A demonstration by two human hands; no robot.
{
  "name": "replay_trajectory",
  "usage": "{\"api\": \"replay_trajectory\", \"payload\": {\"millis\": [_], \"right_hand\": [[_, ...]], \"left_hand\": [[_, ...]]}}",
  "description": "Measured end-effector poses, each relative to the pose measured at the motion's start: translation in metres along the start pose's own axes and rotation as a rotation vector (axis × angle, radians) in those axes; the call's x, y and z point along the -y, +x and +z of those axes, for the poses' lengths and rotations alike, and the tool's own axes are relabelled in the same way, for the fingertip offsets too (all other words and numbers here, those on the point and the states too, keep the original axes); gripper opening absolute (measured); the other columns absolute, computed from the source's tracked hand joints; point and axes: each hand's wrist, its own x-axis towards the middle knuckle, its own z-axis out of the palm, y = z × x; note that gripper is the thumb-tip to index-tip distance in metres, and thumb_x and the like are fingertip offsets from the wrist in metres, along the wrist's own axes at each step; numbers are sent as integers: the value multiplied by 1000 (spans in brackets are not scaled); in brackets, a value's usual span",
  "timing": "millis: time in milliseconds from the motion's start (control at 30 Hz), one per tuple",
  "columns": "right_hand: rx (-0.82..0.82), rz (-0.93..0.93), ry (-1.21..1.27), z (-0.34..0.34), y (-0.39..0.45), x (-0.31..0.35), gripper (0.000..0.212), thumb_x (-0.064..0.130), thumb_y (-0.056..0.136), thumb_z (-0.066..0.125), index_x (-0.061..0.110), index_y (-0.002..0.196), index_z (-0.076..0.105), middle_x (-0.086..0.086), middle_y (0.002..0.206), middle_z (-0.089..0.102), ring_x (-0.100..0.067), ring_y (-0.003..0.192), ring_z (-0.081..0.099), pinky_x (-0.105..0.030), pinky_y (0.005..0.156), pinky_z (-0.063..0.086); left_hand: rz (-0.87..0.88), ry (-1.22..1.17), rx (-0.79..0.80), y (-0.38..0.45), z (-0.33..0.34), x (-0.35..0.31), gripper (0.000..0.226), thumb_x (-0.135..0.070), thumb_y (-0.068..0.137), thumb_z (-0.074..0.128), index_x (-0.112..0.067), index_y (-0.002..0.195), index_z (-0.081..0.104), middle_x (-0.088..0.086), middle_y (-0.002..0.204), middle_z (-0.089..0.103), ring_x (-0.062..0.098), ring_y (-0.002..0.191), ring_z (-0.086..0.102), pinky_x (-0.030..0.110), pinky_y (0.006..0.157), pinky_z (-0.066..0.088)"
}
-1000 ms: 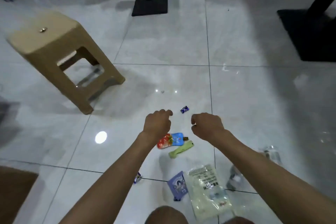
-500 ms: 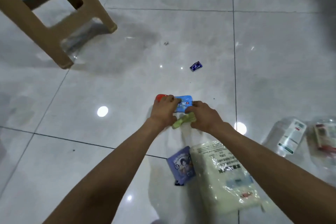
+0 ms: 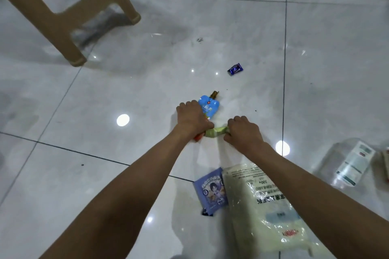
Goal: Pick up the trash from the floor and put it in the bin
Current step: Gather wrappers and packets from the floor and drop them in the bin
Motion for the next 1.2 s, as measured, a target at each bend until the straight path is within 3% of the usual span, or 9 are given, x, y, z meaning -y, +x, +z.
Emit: {"api": "replay_trajectory", "payload": {"millis": [200, 333, 400, 567, 700, 800, 900, 1067, 1200], "right_hand": [[-57, 98, 216, -1, -14, -15, 26, 33, 96, 47, 12, 111, 48, -8, 99, 66, -31, 89, 62, -31, 62, 38], [-64, 311, 849, -21, -9, -10, 32, 41, 93, 55, 12, 107, 54, -6, 91, 66, -28, 79, 66, -37, 69, 53], [-105, 325, 969, -38, -3, -1, 33, 41, 94, 56, 11, 107, 53, -7, 90, 64, -24, 73, 63, -32, 59, 51], [-31, 290, 1105, -73, 10, 19, 26, 22, 98, 38, 13, 122, 35, -10, 102, 66, -24, 68, 64, -28, 52, 47], [-16, 258, 1102, -85, 14, 24, 24, 16, 96, 35, 12, 119, 41, -5, 104, 66, -22, 66, 69, -30, 56, 50], [-41, 253, 1020, -89, 15, 26, 22, 13, 93, 40, 12, 115, 38, -6, 98, 68, -23, 65, 72, -33, 52, 54], [-52, 283, 935, -107, 4, 28, 29, 9, 90, 44, 13, 116, 33, -8, 88, 67, -25, 60, 72, -41, 55, 60], [105, 318, 750, -174, -47, 39, 33, 2, 92, 41, 10, 121, 29, -14, 83, 60, -33, 58, 71, -48, 54, 59], [191, 307, 702, -264, -90, 51, 42, -6, 90, 38, 5, 129, 28, -22, 98, 54, -37, 63, 70, -49, 50, 58]], "left_hand": [[-151, -463, -31, -13, -7, 9, 42, -32, 85, 60, -3, 112, 45, 10, 104, 60, 30, 92, 60, 30, 70, 41], [-227, -717, -104, -13, -24, 2, 32, -32, 87, 52, -8, 105, 40, 5, 89, 59, 28, 82, 62, 32, 64, 43], [-229, -772, -106, -13, -36, -4, 34, -36, 87, 52, -11, 106, 39, 4, 93, 57, 27, 83, 60, 33, 66, 42], [-150, -812, -96, -16, -64, -14, 28, -37, 91, 47, -11, 101, 45, -1, 81, 54, 18, 70, 53, 31, 59, 38], [-145, -935, -41, -20, -74, -14, 23, -34, 92, 43, -12, 90, 49, 0, 80, 54, 18, 69, 50, 29, 59, 37], [-161, -888, -27, -23, -77, -8, 22, -34, 90, 45, -12, 92, 47, -1, 77, 52, 19, 68, 50, 30, 60, 38], [-239, -734, -47, -34, -91, -1, 34, -38, 88, 48, -10, 107, 46, 3, 90, 59, 24, 82, 58, 33, 71, 44], [-287, -423, -52, -80, -149, 8, 50, -35, 87, 52, -11, 128, 36, 7, 106, 58, 31, 94, 60, 37, 81, 42], [-235, -207, -25, -129, -235, 16, 55, -39, 88, 50, -14, 135, 33, 7, 104, 57, 28, 92, 60, 35, 77, 37]]}}
